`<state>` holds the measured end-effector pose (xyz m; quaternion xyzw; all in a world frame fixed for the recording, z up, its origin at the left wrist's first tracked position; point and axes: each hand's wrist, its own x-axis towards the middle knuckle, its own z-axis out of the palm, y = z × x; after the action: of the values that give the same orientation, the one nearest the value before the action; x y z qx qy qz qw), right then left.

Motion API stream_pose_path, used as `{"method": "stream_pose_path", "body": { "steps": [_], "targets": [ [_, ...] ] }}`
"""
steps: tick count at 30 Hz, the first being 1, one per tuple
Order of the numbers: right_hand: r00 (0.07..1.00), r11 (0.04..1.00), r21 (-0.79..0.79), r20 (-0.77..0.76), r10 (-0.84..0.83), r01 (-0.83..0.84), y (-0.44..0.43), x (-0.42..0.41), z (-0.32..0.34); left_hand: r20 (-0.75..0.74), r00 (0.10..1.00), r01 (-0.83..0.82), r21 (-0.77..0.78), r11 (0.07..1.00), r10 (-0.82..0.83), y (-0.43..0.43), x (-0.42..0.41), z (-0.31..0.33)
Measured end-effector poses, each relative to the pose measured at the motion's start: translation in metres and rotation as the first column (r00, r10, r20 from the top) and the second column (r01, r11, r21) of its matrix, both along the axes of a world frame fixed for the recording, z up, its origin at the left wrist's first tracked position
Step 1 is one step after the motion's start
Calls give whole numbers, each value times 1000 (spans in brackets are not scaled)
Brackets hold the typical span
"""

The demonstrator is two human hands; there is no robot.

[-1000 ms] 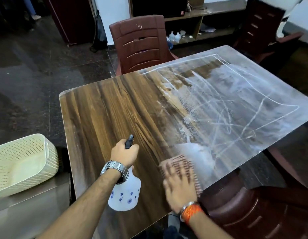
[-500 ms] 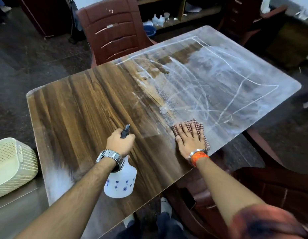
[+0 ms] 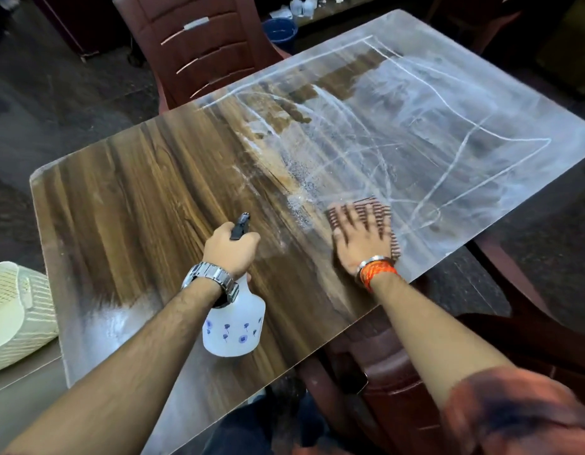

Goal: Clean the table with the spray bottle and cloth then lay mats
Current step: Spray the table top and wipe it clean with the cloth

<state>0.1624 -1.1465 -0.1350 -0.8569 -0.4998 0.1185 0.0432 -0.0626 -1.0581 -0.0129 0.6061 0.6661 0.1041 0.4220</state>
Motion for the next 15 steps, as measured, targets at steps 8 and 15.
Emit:
{"method": "stream_pose_path", "body": {
  "steps": [8, 15],
  "targets": [
    [929, 929, 23, 32, 369, -370, 93, -91, 5, 10, 1000, -24, 31, 999, 24, 31, -8, -5],
    [667, 663, 77, 84, 740, -745, 111, -75, -6, 57, 989, -135, -10, 991, 135, 76, -22, -13]
  ]
}}
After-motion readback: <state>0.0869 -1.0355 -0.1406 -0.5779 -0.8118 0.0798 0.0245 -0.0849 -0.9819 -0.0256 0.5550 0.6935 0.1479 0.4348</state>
